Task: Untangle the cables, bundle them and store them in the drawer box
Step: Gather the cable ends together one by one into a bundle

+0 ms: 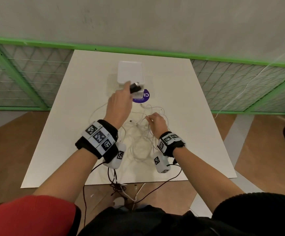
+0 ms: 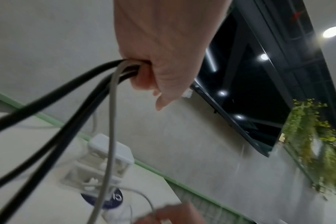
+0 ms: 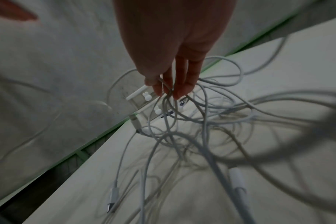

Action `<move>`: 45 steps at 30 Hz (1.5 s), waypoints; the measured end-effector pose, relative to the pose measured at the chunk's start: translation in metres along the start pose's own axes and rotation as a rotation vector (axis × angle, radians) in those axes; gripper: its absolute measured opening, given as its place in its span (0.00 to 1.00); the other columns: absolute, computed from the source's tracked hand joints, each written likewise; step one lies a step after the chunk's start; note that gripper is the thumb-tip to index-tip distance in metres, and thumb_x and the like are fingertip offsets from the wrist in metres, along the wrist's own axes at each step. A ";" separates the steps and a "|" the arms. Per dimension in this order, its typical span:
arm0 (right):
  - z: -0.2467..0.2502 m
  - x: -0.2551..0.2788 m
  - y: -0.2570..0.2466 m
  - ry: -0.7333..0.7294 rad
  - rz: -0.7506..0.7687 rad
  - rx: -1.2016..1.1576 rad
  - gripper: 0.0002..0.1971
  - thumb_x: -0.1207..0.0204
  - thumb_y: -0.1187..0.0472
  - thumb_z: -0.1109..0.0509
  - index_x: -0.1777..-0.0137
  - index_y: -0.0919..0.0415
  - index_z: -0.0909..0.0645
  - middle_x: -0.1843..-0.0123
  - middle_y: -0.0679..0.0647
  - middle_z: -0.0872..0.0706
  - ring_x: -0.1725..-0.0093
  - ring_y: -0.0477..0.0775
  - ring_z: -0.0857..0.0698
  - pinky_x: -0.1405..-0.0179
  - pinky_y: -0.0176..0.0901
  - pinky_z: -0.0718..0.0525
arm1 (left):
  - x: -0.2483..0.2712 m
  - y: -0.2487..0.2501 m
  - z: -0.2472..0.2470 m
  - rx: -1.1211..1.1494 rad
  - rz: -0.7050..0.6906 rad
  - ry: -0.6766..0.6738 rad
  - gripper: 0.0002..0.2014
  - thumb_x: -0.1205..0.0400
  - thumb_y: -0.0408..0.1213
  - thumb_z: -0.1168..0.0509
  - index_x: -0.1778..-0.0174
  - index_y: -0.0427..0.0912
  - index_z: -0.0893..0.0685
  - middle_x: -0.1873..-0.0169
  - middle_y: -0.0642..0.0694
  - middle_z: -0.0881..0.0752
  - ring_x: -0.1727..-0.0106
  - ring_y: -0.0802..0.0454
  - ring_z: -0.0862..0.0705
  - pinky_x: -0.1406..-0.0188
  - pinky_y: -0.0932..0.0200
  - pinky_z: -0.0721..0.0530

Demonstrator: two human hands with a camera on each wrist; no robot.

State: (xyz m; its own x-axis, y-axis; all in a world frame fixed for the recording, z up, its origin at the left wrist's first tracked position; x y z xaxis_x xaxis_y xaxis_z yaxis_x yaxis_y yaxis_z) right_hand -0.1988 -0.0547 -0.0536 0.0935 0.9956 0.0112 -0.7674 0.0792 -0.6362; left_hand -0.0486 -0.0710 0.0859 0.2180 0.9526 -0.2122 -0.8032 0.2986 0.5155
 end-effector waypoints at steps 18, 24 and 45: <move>0.007 0.005 -0.001 0.141 0.015 -0.236 0.07 0.26 0.65 0.28 0.54 0.70 0.12 0.53 0.65 0.12 0.58 0.60 0.14 0.53 0.45 0.18 | 0.002 -0.023 -0.055 0.191 0.013 -0.272 0.12 0.19 0.41 0.35 0.52 0.34 0.16 0.60 0.39 0.14 0.58 0.41 0.17 0.61 0.50 0.22; 0.000 -0.009 0.007 0.058 -0.002 -0.133 0.08 0.24 0.65 0.30 0.53 0.69 0.12 0.51 0.66 0.13 0.55 0.63 0.14 0.51 0.48 0.19 | 0.002 -0.025 -0.017 0.261 0.069 -0.136 0.20 0.18 0.41 0.37 0.76 0.46 0.32 0.77 0.46 0.27 0.71 0.46 0.29 0.70 0.58 0.39; 0.066 -0.013 -0.061 0.081 0.212 -0.044 0.20 0.28 0.60 0.38 0.36 0.59 0.21 0.42 0.53 0.15 0.60 0.50 0.17 0.54 0.40 0.20 | 0.003 -0.020 0.005 0.426 0.115 -0.103 0.16 0.20 0.38 0.34 0.69 0.29 0.19 0.81 0.48 0.29 0.78 0.54 0.32 0.78 0.66 0.36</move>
State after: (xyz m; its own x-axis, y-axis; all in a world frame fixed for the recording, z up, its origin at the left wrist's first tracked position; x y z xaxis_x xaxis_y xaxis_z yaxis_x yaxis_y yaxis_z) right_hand -0.1946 -0.0687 0.0363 -0.0147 0.9823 -0.1869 -0.7470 -0.1350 -0.6510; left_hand -0.0293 -0.0734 0.0787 0.2120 0.9754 -0.0612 -0.5299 0.1673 0.8314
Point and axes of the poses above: each hand's wrist, its own x-axis away from the middle knuckle, its own z-axis out of the back of the hand, y = z × x, the point moved 7 cm from there along -x, towards the middle knuckle
